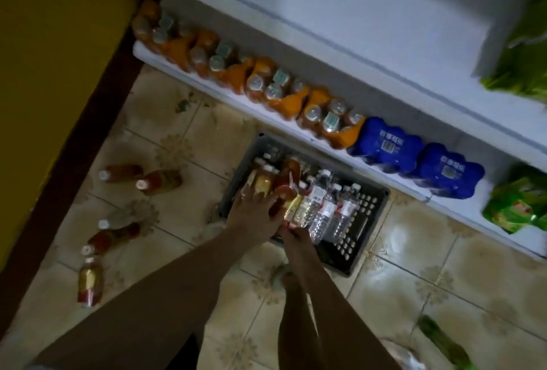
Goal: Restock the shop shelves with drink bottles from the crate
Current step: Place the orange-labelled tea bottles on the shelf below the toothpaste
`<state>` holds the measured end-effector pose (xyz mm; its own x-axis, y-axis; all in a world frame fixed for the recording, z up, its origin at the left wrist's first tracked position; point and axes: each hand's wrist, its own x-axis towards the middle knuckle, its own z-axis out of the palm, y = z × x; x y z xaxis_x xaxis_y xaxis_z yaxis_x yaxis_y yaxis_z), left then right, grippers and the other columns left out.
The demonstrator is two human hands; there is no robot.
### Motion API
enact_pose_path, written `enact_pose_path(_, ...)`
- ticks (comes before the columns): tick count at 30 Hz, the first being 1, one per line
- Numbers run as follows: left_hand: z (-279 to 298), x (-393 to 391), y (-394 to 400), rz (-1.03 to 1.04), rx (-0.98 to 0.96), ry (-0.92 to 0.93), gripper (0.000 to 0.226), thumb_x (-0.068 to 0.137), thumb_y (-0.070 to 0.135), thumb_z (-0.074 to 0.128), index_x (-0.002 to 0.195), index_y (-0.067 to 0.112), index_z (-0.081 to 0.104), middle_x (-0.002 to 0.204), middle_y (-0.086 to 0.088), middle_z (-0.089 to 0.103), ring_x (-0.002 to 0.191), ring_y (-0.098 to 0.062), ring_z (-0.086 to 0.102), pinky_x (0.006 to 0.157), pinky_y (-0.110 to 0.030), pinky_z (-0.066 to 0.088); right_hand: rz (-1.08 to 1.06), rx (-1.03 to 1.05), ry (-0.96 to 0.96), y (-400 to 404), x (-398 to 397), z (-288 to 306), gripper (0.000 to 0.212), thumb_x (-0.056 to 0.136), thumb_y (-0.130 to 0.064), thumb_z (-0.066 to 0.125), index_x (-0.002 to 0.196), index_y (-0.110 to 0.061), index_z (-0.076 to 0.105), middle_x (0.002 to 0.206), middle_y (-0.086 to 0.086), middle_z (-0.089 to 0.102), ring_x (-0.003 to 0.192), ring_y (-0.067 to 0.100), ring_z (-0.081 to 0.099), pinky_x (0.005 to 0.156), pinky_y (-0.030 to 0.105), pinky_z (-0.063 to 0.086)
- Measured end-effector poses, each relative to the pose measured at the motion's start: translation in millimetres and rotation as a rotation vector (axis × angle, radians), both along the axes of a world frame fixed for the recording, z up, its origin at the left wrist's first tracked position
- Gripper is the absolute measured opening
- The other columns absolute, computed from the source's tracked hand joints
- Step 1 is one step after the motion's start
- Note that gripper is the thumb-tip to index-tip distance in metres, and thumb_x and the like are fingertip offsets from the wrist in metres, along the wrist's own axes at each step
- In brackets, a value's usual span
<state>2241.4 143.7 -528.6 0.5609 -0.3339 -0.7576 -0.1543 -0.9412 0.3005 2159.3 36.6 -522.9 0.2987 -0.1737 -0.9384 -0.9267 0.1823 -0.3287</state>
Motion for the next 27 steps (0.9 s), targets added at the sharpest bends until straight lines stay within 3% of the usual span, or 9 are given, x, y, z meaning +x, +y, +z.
enact_pose_path(3, -79, 1, 6, -0.012, -0.059, -0.034, 0.051, 0.102, 0.055, 0.030, 0.144, 0.028, 0.043, 0.153, -0.008, 0.041, 0.146, -0.035, 0.029, 0.117, -0.052, 0.027, -0.039, -0.060, 0.074, 5, 13, -74, 0.036, 0.093, -0.028, 0.068, 0.121, -0.012, 0.051, 0.119, 0.004, 0.059, 0.111, 0.021, 0.057, 0.097, 0.032, 0.045)
enact_pose_path(6, -142, -2, 13, -0.008, -0.149, -0.132, 0.047, 0.099, 0.053, 0.026, 0.130, 0.028, 0.050, 0.132, -0.003, 0.058, 0.125, -0.028, 0.052, 0.101, -0.049, 0.046, -0.111, -0.170, 0.118, -4, 23, -137, 0.081, 0.086, -0.042, 0.074, 0.146, -0.011, 0.030, 0.139, 0.011, 0.051, 0.121, 0.029, 0.053, 0.104, 0.044, 0.045)
enact_pose_path(8, -181, -3, 16, 0.024, -0.230, -0.190, 0.050, 0.099, 0.052, 0.027, 0.140, 0.031, 0.044, 0.140, -0.001, 0.054, 0.130, -0.024, 0.050, 0.101, -0.048, 0.048, -0.134, -0.211, 0.116, -9, 27, -178, 0.094, 0.082, -0.045, 0.076, 0.151, -0.011, 0.021, 0.136, 0.007, 0.047, 0.120, 0.027, 0.051, 0.102, 0.040, 0.045)
enact_pose_path(10, -202, -3, 17, 0.056, -0.300, -0.244, 0.055, 0.098, 0.049, 0.028, 0.148, 0.028, 0.038, 0.150, -0.002, 0.046, 0.140, -0.023, 0.040, 0.107, -0.048, 0.044, -0.152, -0.206, 0.082, -13, 36, -210, 0.092, 0.081, -0.046, 0.076, 0.149, -0.015, 0.022, 0.132, 0.005, 0.049, 0.115, 0.023, 0.053, 0.097, 0.036, 0.045)
enact_pose_path(13, -228, -4, 18, 0.094, -0.356, -0.288, 0.059, 0.098, 0.045, 0.027, 0.151, 0.021, 0.039, 0.156, -0.007, 0.039, 0.150, -0.024, 0.026, 0.117, -0.049, 0.034, -0.102, -0.205, 0.078, -9, 53, -248, 0.110, 0.064, -0.067, 0.074, 0.151, -0.018, 0.026, 0.136, 0.009, 0.056, 0.119, 0.030, 0.059, 0.103, 0.047, 0.049)
enact_pose_path(17, -242, -10, 26, 0.133, -0.422, -0.294, 0.059, 0.098, 0.039, 0.031, 0.152, 0.016, 0.038, 0.157, -0.010, 0.038, 0.151, -0.025, 0.024, 0.121, -0.046, 0.029, -0.123, -0.213, 0.101, -10, 62, -269, 0.084, 0.075, -0.054, 0.077, 0.139, -0.011, 0.042, 0.123, 0.008, 0.060, 0.108, 0.027, 0.062, 0.094, 0.042, 0.055)
enact_pose_path(22, -232, -14, 27, 0.173, -0.439, -0.328, 0.050, 0.101, 0.035, 0.039, 0.146, 0.016, 0.045, 0.153, -0.009, 0.041, 0.144, -0.022, 0.035, 0.117, -0.041, 0.035, -0.701, 0.470, -0.042, -38, 44, -232, 0.056, 0.089, -0.041, 0.070, 0.135, -0.013, 0.054, 0.124, 0.015, 0.065, 0.098, 0.025, 0.071, 0.071, 0.034, 0.061)
enact_pose_path(25, -210, -9, 8, 0.504, -0.459, -0.249, 0.025, 0.100, 0.029, 0.049, 0.121, 0.020, 0.059, 0.127, -0.001, 0.057, 0.118, -0.016, 0.055, 0.102, -0.042, 0.049, -0.780, 0.703, -0.054, -52, 16, -195, 0.058, 0.090, -0.046, 0.065, 0.133, -0.009, 0.057, 0.113, 0.015, 0.069, 0.088, 0.021, 0.071, 0.069, 0.027, 0.060)
enact_pose_path(27, -189, -1, -13, 0.874, -0.542, 0.038, 0.013, 0.100, 0.034, 0.055, 0.108, 0.025, 0.060, 0.112, 0.003, 0.065, 0.107, -0.015, 0.063, 0.097, -0.045, 0.052, -0.763, 0.818, -0.066, -55, -6, -175, 0.061, 0.089, -0.056, 0.058, 0.122, -0.006, 0.066, 0.102, 0.013, 0.068, 0.083, 0.015, 0.064, 0.063, 0.020, 0.056)
